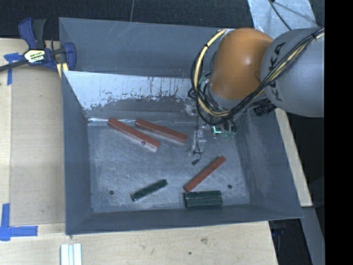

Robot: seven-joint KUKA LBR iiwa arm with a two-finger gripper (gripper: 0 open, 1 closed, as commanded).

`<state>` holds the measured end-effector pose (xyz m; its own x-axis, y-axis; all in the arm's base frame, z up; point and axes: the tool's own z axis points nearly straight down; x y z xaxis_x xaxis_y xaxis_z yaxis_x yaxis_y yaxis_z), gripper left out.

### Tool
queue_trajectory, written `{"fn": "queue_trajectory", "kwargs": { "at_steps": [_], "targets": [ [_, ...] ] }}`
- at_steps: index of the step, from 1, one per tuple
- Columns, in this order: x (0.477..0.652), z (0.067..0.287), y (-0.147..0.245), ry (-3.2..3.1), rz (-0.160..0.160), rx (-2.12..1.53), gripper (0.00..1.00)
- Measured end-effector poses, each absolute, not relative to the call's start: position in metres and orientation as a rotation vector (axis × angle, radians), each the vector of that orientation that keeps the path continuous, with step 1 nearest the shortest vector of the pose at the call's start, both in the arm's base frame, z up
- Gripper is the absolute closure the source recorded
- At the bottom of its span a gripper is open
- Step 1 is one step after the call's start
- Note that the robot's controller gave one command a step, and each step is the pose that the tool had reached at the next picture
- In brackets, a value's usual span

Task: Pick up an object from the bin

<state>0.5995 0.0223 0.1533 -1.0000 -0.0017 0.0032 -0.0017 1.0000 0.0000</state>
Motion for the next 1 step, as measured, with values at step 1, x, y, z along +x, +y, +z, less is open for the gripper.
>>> {"fn": "queue_trajectory", "kwargs": {
  "at_steps": [1],
  "targets": [
    [0.6013,0.1567,0.0222,-3.145,0.000,0.002,0.00]
  ]
}}
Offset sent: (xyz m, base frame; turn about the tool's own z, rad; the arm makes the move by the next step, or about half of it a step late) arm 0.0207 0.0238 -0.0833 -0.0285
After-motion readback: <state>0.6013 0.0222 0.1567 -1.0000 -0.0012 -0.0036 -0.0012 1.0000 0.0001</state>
